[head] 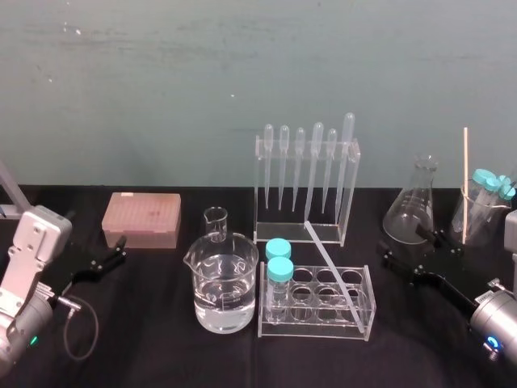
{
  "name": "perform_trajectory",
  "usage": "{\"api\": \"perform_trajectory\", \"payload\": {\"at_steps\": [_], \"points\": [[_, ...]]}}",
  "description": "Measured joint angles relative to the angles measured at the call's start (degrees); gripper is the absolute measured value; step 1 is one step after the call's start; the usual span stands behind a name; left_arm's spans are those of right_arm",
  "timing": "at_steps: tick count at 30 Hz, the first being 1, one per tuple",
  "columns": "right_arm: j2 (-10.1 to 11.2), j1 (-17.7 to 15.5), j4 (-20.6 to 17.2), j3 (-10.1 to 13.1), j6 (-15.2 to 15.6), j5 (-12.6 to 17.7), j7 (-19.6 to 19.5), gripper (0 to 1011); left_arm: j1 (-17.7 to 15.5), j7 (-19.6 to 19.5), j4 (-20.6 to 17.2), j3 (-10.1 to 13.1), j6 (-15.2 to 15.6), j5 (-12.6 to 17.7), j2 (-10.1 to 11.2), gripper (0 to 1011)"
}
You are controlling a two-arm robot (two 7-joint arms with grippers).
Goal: Pick up the stirring rod with one hand, then place it down.
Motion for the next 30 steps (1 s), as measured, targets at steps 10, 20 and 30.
{"api": "perform_trajectory", "payload": {"at_steps": [10, 20, 30], "points": [[0.05, 0.00, -0.06, 0.00, -0.26, 0.07, 0.04, 1003, 0.00, 0.00, 0.00, 0.00, 0.00, 0.00, 0.00, 1000], [0.07, -0.01, -0.10, 0.00, -0.36, 0.09, 0.11, 1003, 0.00, 0.00, 0.00, 0.00, 0.00, 0.00, 0.00, 1000], [0.07, -0.01, -0.10, 0.00, -0.40, 0.09, 0.14, 1003, 0.00, 0.00, 0.00, 0.00, 0.00, 0.00, 0.00, 1000]]}}
